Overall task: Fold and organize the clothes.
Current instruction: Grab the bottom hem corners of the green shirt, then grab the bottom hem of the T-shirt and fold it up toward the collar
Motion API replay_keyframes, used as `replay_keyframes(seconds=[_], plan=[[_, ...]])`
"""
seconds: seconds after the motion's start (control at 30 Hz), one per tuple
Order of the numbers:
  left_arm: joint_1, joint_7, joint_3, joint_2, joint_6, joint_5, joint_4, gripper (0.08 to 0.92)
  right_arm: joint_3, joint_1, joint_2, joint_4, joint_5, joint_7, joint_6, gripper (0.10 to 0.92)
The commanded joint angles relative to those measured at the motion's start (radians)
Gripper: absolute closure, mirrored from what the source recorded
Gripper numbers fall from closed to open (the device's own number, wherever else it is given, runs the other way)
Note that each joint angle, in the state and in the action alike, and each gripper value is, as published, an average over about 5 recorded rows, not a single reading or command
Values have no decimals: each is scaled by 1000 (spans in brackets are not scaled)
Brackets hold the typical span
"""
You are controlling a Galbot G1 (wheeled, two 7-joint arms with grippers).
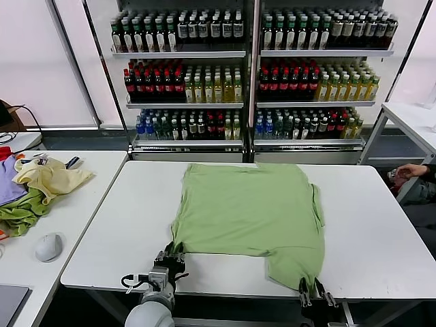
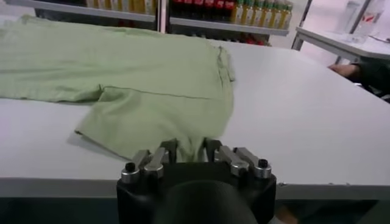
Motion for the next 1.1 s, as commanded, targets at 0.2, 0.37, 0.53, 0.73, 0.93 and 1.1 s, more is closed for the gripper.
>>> replay_keyframes(seconds=[0.2, 0.37, 0.53, 0.73, 0.93, 1.1], plan=[[-11, 34, -2, 23, -156, -38, -61, 888, 23, 61, -18, 19, 22, -38, 83, 910], [-49, 48, -13, 57, -192, -75, -97, 911, 46, 145, -44, 46, 45, -46, 99, 910], [-106, 59, -19, 94, -194, -123, -117, 911, 63, 264, -79, 29, 82, -42, 82, 910], [-206, 90, -11, 126, -194, -152, -35, 911, 54, 465, -117, -88, 115, -32, 44, 910], [-328, 102, 27, 136, -197, -163, 104, 911, -1, 634, -155, -237, 136, -32, 16, 910], [-423, 117, 52, 123, -204, -144, 249, 911, -39, 754, -174, -372, 138, -34, 13, 910]])
